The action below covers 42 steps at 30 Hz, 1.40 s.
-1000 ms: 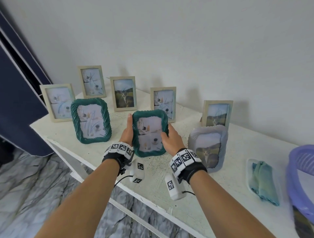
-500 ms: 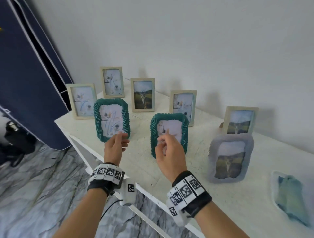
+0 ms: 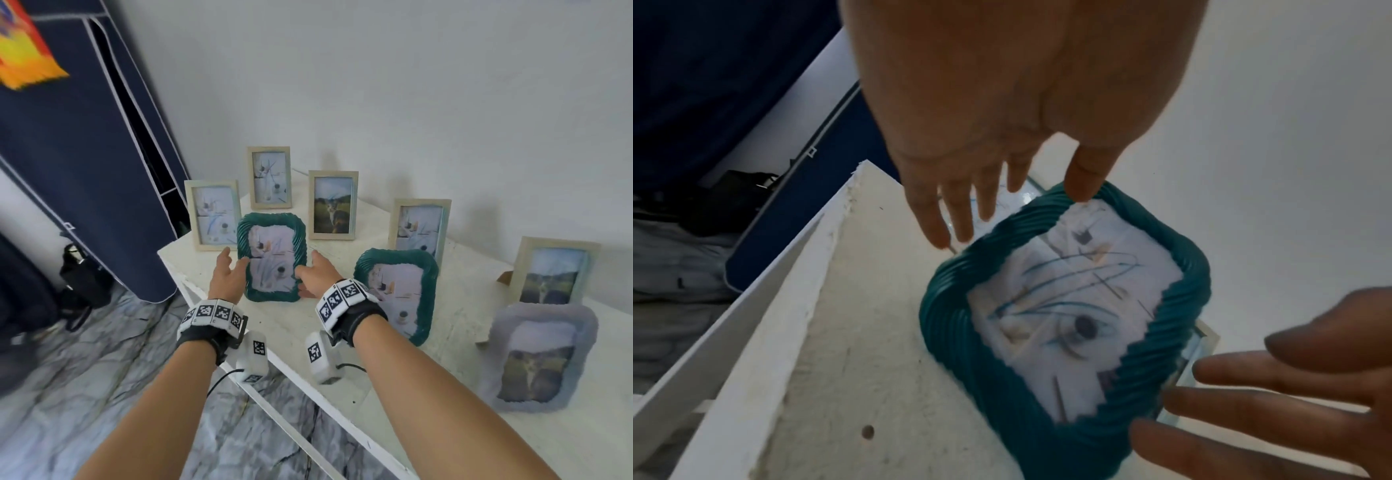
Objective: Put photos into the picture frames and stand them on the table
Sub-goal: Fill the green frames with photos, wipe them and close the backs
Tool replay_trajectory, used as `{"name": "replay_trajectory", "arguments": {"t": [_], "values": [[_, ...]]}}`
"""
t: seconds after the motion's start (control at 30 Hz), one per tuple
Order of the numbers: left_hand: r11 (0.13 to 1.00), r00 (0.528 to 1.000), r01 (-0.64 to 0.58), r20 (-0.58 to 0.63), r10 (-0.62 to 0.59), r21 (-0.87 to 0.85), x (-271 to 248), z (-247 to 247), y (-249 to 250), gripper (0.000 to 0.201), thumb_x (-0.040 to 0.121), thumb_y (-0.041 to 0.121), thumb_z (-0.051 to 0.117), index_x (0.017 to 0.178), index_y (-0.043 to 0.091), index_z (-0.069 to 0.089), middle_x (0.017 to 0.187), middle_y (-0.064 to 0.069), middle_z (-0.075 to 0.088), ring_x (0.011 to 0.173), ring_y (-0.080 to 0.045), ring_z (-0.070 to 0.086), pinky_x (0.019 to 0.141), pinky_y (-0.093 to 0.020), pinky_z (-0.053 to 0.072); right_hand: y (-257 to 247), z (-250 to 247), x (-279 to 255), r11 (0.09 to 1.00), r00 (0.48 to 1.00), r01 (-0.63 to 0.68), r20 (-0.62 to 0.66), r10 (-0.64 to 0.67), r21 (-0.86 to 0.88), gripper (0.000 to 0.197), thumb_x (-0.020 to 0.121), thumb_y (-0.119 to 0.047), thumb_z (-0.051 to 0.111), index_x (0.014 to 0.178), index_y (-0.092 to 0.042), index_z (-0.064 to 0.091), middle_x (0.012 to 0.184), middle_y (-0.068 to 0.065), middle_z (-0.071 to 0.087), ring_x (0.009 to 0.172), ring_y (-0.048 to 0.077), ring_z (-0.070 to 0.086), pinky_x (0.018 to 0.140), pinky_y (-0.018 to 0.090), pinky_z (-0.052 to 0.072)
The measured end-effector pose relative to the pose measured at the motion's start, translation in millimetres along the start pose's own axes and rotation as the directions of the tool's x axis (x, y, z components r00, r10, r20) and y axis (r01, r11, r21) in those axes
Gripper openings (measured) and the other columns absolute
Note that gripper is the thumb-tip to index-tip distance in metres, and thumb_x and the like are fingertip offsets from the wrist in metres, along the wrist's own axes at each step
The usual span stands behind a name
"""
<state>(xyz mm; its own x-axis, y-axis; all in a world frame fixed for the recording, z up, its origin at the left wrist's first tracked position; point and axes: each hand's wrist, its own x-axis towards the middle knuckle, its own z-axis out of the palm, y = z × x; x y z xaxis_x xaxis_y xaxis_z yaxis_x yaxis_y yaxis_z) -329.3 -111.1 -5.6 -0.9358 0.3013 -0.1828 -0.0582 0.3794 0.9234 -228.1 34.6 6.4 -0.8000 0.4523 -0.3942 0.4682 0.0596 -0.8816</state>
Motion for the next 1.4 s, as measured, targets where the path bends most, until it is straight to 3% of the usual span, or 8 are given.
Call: {"name": "replay_trajectory", "arguments": {"t": [0.2,0.5,0.7,0.77,0.93,1.03,1.27,1.4], "values": [[1.000,0.995,-0.013,0.103,0.015,-0.024,3,-12,5,0.057,0.095,0.025,0.057,0.148,0.019,0.040,0.132,-0.004,0.058,0.115,-0.024,0.055,0.108,-0.045,0.040,-10,5,2,0.997,0.997,0.063,-0.046,-0.065,-0.037,0.023,0.070,-0.019,0.056,0.090,-0.008,0.053,0.090,0.011,0.059,0.079,0.026,0.055,0.076,0.036,0.047],[0.970,0.971,-0.218,-0.075,0.227,0.103,-87,-44,0,0.043,0.097,0.020,0.054,0.140,0.027,0.054,0.116,-0.002,0.071,0.107,-0.019,0.066,0.105,-0.044,0.046,-7,-11,-77,0.929,0.917,0.317,-0.188,-0.352,-0.190,0.025,0.091,-0.019,0.052,0.114,-0.012,0.059,0.088,0.007,0.069,0.081,0.026,0.068,0.079,0.047,0.055],[0.940,0.942,-0.333,-0.010,0.335,0.079,-171,-33,15,0.037,0.097,0.023,0.059,0.133,0.027,0.059,0.102,0.008,0.072,0.082,-0.002,0.068,0.081,-0.022,0.057,27,-46,-167,0.859,0.799,0.489,-0.318,-0.510,-0.149,0.006,0.092,-0.013,0.057,0.098,-0.009,0.057,0.083,0.001,0.062,0.071,0.013,0.059,0.064,0.021,0.049],[0.932,0.934,-0.357,0.048,0.355,0.063,-202,-19,24,0.035,0.096,0.022,0.059,0.130,0.031,0.058,0.099,0.011,0.071,0.078,0.000,0.066,0.066,-0.008,0.051,45,-63,-199,0.865,0.811,0.501,-0.333,-0.480,-0.026,0.001,0.094,-0.009,0.054,0.094,-0.009,0.053,0.085,0.001,0.061,0.075,0.012,0.058,0.067,0.019,0.047],[0.916,0.877,-0.402,0.282,0.389,-0.014,-269,36,27,0.038,0.095,0.024,0.061,0.132,0.031,0.057,0.103,0.012,0.070,0.081,0.000,0.067,0.063,-0.011,0.051,113,-105,-268,0.827,0.879,0.399,-0.421,-0.222,0.397,0.016,0.084,-0.026,0.050,0.096,-0.015,0.052,0.092,0.011,0.058,0.088,0.023,0.055,0.079,0.045,0.044],[0.905,0.830,-0.425,0.400,0.389,0.001,-298,72,22,0.043,0.093,0.027,0.062,0.135,0.028,0.056,0.105,0.015,0.069,0.081,0.004,0.066,0.064,-0.010,0.052,151,-122,-307,0.749,0.847,0.403,-0.524,-0.088,0.526,0.011,0.081,-0.021,0.050,0.090,-0.017,0.056,0.090,0.011,0.059,0.088,0.022,0.057,0.077,0.043,0.041],[0.840,0.666,-0.516,0.695,0.271,0.167,-356,135,20,0.100,0.068,0.079,0.055,0.151,0.029,0.031,0.135,0.010,0.058,0.116,-0.010,0.060,0.097,-0.034,0.051,207,-139,-375,0.574,0.772,0.440,-0.618,0.151,0.690,0.018,0.095,-0.005,0.040,0.101,-0.007,0.057,0.102,0.022,0.064,0.098,0.033,0.060,0.086,0.046,0.044],[0.857,0.547,-0.510,0.796,0.258,0.074,-384,167,15,0.113,0.060,0.085,0.067,0.152,0.040,0.018,0.150,0.019,0.040,0.136,-0.006,0.041,0.111,-0.035,0.038,216,-138,-400,0.426,0.842,0.416,-0.517,0.153,0.803,0.036,0.092,-0.014,0.039,0.116,-0.003,0.064,0.115,0.020,0.067,0.105,0.033,0.064,0.091,0.045,0.051]]}}
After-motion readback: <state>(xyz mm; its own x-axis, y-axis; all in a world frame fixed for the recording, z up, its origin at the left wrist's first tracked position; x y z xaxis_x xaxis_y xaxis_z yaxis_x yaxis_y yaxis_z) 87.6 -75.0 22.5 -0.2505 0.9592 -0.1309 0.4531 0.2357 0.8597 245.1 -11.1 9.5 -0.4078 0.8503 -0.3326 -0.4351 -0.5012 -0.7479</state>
